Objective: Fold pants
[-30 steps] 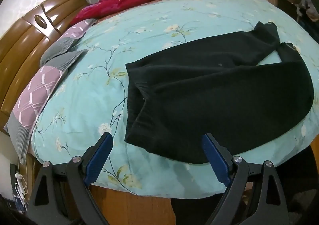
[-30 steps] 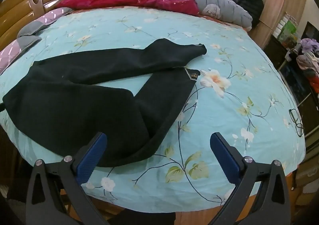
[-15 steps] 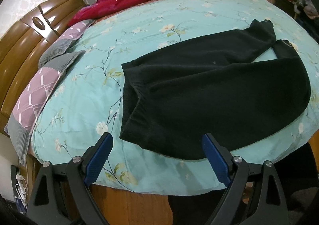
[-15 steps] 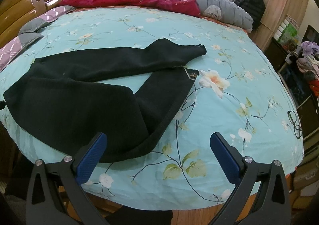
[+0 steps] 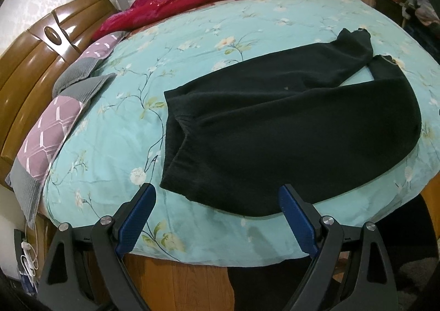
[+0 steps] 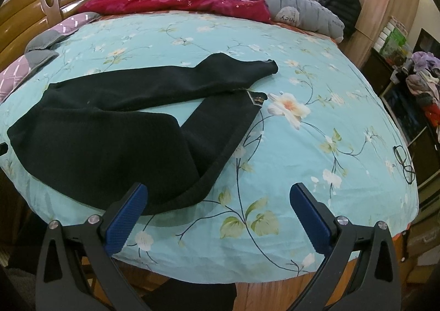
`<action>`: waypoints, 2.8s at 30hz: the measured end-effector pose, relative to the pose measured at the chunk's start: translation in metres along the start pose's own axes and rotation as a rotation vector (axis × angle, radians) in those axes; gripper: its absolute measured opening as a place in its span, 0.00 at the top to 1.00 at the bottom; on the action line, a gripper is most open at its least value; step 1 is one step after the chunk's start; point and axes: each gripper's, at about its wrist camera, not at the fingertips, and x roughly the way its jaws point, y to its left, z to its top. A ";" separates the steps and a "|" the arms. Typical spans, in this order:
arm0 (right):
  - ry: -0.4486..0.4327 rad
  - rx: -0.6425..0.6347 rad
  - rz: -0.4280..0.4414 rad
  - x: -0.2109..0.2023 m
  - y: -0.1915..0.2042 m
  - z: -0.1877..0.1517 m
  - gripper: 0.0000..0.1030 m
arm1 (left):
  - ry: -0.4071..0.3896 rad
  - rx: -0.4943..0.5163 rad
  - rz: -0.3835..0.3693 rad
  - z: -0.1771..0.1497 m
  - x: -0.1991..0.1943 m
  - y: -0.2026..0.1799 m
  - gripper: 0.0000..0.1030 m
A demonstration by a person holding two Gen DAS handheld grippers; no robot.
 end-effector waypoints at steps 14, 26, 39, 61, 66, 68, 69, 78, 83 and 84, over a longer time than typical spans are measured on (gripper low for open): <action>0.012 0.000 0.016 0.006 0.000 0.002 0.00 | 0.022 0.001 -0.020 0.008 0.008 -0.006 0.11; 0.085 0.438 0.068 0.062 -0.124 0.027 0.00 | 0.169 -0.387 -0.186 0.004 0.051 0.067 0.11; 0.217 0.490 0.336 0.177 -0.072 0.067 0.83 | 0.434 -0.872 -0.571 -0.029 0.151 0.052 0.40; 0.074 0.808 0.185 0.060 -0.196 -0.051 0.42 | 0.202 -0.723 -0.424 -0.012 0.068 0.095 0.51; -0.027 0.738 0.247 0.063 -0.200 0.004 0.32 | 0.161 -0.760 -0.333 0.026 0.083 0.127 0.28; -0.030 0.727 0.310 0.085 -0.193 0.038 0.32 | 0.193 -0.782 -0.352 0.039 0.105 0.132 0.28; -0.025 0.732 0.336 0.096 -0.190 0.049 0.32 | 0.220 -0.781 -0.343 0.050 0.117 0.133 0.28; 0.057 0.897 0.484 0.242 -0.173 0.137 0.32 | 0.365 -0.782 -0.286 0.080 0.187 0.129 0.27; 0.135 0.854 0.586 0.298 -0.140 0.157 0.90 | 0.374 -0.756 -0.302 0.086 0.188 0.120 0.71; 0.127 0.810 0.588 0.292 -0.135 0.165 0.89 | 0.369 -0.757 -0.318 0.088 0.185 0.120 0.74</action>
